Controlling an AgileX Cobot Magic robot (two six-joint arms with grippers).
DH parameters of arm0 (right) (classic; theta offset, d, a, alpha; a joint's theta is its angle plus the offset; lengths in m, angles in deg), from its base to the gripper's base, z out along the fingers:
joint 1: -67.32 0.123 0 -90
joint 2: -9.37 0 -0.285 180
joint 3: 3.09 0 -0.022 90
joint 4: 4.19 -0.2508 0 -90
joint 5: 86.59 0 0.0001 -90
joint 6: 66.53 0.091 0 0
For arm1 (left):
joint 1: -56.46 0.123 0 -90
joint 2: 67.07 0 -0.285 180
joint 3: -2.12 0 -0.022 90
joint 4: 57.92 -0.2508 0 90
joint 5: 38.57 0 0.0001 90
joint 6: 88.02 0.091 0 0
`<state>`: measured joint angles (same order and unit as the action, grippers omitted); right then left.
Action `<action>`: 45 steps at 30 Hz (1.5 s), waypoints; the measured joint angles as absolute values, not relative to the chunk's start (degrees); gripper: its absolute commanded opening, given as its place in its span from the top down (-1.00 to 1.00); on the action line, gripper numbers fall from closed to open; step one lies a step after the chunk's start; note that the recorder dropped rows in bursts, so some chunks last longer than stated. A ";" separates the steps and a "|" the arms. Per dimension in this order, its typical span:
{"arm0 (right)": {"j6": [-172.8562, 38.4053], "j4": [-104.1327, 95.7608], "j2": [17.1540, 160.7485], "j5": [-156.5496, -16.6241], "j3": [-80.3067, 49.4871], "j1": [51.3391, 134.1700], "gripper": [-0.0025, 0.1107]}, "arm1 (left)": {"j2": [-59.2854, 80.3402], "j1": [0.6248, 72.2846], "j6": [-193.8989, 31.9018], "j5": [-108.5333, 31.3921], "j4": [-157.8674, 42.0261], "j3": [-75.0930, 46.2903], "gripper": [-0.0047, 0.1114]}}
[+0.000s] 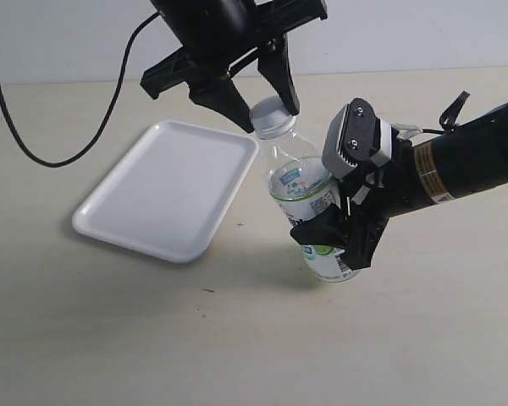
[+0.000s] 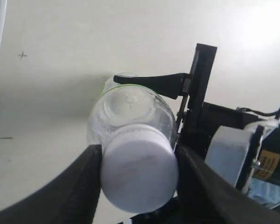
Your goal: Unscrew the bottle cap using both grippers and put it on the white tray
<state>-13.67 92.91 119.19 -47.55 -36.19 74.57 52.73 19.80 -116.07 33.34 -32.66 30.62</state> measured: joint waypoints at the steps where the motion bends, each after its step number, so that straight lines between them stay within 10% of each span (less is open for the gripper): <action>1: -13.67 92.91 119.19 -47.55 -36.19 74.57 0.96 | 52.73 19.80 -117.95 33.37 -32.56 30.62 0.92; 12: -13.67 93.02 119.19 -47.33 -36.19 74.47 0.96 | 52.73 19.80 -123.18 33.46 -32.27 30.62 0.83; 25: -13.89 93.49 119.19 -46.64 -36.19 74.47 0.96 | 52.86 19.90 -120.09 32.56 -30.04 30.65 -0.52; 35: -14.02 94.36 119.19 -45.58 -36.19 74.47 0.96 | 53.06 19.90 -110.83 31.92 -30.78 30.65 -0.57; 45: -13.19 94.48 119.19 -45.58 -36.19 74.47 0.96 | 50.37 19.90 -39.84 31.65 -33.30 30.65 -0.57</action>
<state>-13.19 94.48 119.19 -45.58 -36.19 74.47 50.37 19.90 -39.84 31.65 -33.30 30.65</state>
